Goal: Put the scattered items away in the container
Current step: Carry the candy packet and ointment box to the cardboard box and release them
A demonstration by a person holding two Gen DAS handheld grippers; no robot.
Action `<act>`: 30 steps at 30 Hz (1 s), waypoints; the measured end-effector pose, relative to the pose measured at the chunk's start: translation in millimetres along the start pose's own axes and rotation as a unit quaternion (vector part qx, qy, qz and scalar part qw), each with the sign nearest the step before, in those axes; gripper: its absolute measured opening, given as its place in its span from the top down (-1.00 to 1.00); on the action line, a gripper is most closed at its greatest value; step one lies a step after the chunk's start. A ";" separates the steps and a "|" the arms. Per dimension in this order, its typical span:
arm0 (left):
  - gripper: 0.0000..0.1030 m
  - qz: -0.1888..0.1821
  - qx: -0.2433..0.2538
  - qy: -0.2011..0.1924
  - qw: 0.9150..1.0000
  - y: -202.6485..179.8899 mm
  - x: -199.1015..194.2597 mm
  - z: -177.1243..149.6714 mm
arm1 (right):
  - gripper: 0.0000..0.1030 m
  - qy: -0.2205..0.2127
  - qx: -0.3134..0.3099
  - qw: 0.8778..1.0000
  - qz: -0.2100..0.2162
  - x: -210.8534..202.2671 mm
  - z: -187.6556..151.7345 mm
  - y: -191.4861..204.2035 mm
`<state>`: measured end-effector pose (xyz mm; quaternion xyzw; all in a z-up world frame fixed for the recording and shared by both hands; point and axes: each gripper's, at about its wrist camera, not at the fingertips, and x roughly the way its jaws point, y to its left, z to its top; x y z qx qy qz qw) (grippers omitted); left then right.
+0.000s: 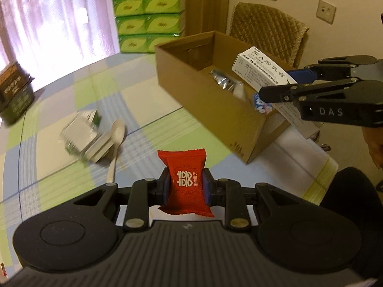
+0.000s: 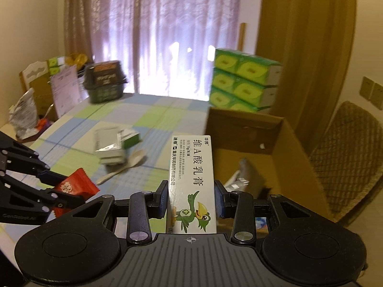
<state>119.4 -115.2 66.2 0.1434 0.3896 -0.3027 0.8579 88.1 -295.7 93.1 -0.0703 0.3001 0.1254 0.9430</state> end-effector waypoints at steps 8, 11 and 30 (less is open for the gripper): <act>0.57 -0.020 0.015 -0.010 1.000 -24.7 10.0 30.7 | 0.21 -0.004 0.015 1.000 -0.027 -4.9 6.6 -45.0; 0.57 -0.032 0.014 -0.017 0.999 -33.1 15.2 45.6 | 0.21 -0.004 0.022 0.999 -0.036 -5.2 7.6 -62.0; 0.57 -0.077 0.007 -0.031 0.997 -82.7 71.2 120.7 | 0.21 0.010 0.055 0.997 -0.049 21.0 5.4 -129.6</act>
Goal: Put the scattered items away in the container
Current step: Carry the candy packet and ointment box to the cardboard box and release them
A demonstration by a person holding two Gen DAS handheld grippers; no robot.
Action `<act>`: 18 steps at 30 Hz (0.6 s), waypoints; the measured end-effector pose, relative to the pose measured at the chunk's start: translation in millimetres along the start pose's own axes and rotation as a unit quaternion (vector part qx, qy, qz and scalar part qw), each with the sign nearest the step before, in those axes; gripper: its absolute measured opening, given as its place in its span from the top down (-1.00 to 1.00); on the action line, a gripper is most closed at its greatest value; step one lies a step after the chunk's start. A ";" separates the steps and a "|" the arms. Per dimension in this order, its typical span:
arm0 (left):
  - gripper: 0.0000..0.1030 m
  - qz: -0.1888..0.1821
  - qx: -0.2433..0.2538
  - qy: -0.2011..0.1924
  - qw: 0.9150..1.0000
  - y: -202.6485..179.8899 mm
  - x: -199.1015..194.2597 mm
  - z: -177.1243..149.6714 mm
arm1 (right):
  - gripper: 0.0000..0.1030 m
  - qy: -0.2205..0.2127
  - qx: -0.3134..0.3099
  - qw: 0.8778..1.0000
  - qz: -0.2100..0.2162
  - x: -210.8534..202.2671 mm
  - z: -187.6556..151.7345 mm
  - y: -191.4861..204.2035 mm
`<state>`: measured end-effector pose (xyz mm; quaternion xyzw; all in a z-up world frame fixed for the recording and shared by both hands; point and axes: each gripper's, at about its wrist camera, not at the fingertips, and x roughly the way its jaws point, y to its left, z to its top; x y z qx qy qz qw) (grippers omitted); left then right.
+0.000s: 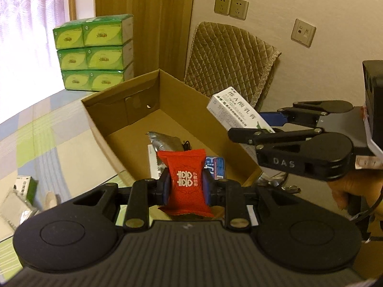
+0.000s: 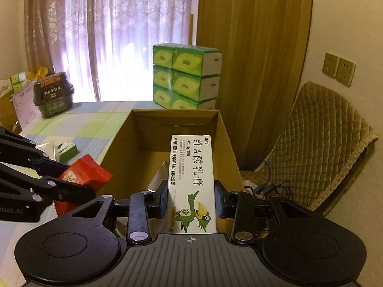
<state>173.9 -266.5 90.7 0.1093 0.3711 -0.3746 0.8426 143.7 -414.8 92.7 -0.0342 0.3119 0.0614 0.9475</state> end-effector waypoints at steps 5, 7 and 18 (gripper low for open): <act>0.58 -0.003 -0.004 0.006 1.000 -3.3 14.7 2.8 | 0.21 0.003 0.004 1.000 0.002 9.4 0.8 -7.3; 0.57 -0.004 -0.006 0.009 1.000 -3.4 19.7 2.8 | 0.21 0.004 0.005 1.000 0.002 11.6 0.5 -9.0; 0.58 -0.004 -0.017 0.014 1.000 0.6 35.9 5.3 | 0.21 0.007 0.008 1.000 0.003 21.8 1.6 -16.2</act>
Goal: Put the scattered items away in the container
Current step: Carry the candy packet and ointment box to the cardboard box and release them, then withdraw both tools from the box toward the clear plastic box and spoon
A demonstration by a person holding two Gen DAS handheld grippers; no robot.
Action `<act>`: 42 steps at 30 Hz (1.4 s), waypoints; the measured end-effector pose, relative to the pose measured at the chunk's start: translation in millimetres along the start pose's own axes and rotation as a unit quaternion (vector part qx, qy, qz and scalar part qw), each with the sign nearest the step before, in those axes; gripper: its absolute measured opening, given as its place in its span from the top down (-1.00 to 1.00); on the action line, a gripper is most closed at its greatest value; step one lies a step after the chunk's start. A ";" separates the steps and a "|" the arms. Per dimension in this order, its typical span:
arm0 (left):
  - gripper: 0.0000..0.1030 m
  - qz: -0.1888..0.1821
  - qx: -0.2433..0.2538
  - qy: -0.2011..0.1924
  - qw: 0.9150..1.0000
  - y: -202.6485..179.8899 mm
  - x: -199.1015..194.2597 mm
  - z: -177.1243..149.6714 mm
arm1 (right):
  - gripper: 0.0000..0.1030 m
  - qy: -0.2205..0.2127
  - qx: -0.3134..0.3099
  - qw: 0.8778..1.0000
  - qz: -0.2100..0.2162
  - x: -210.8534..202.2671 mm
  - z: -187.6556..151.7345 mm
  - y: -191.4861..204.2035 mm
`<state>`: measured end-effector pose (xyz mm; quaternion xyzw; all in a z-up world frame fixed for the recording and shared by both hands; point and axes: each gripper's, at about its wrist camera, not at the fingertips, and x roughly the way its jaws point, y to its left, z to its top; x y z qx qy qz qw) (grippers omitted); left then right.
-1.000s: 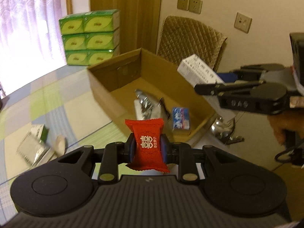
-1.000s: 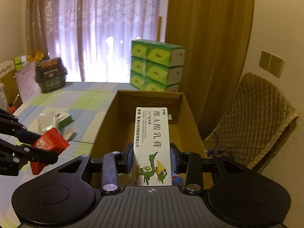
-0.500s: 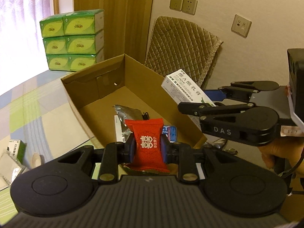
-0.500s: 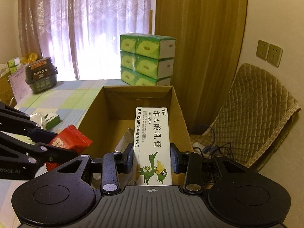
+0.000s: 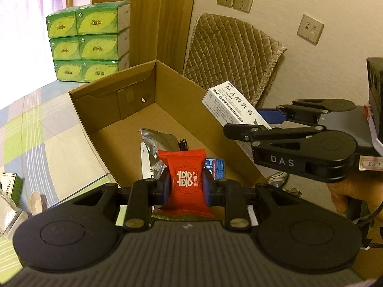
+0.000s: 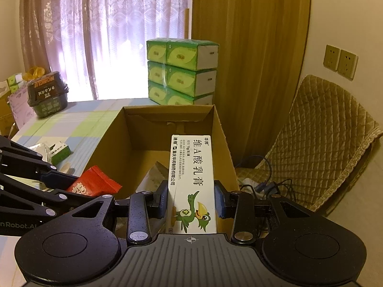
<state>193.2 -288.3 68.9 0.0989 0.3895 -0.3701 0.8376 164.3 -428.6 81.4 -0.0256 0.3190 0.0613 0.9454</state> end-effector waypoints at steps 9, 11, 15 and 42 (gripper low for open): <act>0.42 0.012 0.000 0.003 1.000 2.6 5.7 -2.9 | 0.21 0.004 0.005 1.000 0.001 5.9 -2.4 -3.7; 0.42 0.017 0.002 0.003 1.000 3.6 4.4 -4.7 | 0.21 0.005 0.005 1.000 0.002 7.1 -2.7 -4.3; 0.38 0.020 -0.006 0.000 1.000 9.5 -1.5 -8.9 | 0.21 0.004 0.006 1.000 0.006 8.8 -1.5 -4.4; -0.14 0.025 -0.032 -0.006 0.999 25.7 -23.5 -29.8 | 0.19 -0.006 0.031 0.999 0.021 3.3 -8.7 -0.5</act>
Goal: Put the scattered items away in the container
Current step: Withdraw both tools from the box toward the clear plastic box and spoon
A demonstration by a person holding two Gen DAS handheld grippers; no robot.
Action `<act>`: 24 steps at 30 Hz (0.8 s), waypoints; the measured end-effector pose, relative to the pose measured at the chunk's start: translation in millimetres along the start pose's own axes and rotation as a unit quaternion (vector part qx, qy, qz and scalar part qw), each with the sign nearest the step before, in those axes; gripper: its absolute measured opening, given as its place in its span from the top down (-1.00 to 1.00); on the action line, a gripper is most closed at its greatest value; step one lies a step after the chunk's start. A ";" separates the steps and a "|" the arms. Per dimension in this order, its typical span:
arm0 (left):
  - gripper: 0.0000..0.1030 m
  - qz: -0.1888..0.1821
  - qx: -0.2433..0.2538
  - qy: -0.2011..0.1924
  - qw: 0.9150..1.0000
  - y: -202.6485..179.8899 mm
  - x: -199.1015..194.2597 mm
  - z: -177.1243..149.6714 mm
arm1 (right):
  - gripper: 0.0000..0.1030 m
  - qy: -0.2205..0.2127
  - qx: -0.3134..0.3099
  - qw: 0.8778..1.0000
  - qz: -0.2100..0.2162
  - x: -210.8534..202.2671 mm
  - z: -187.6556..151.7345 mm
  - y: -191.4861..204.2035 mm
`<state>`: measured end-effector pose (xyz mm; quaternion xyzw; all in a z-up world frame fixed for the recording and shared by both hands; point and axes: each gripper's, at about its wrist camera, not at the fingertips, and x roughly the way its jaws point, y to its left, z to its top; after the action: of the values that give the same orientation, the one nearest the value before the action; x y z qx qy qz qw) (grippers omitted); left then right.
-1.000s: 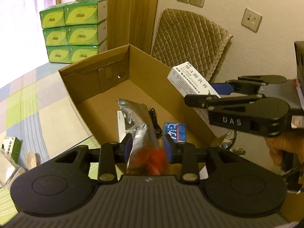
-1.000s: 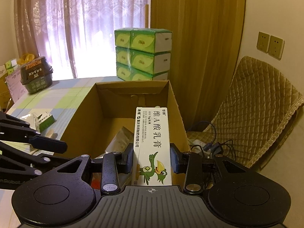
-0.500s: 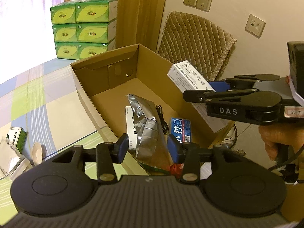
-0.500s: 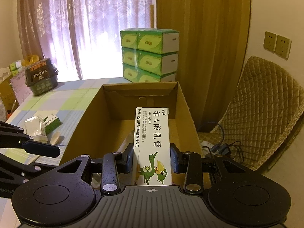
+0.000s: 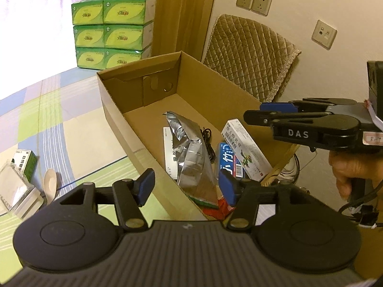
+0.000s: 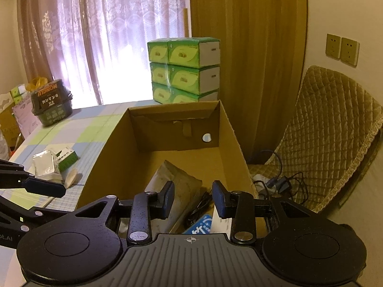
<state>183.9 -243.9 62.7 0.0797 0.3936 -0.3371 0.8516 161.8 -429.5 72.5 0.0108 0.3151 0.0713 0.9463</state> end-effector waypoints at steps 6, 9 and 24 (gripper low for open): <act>-0.55 0.018 -0.004 -0.010 1.000 3.8 -13.7 -13.3 | 0.19 -0.006 0.002 1.000 0.000 -16.3 -7.1 10.4; -0.69 0.026 -0.012 -0.012 1.000 8.4 -23.2 -22.2 | -0.85 -0.016 0.007 1.000 -0.002 -26.0 -10.6 18.1; -0.97 0.086 -0.087 -0.020 0.992 50.0 -89.6 -96.9 | -0.92 -0.010 -0.025 0.998 0.052 -51.8 -32.4 96.9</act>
<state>114.5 -121.2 55.4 0.0318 0.3958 -0.2280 0.8890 89.0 -341.8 83.7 0.0037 0.3031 0.1280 0.9443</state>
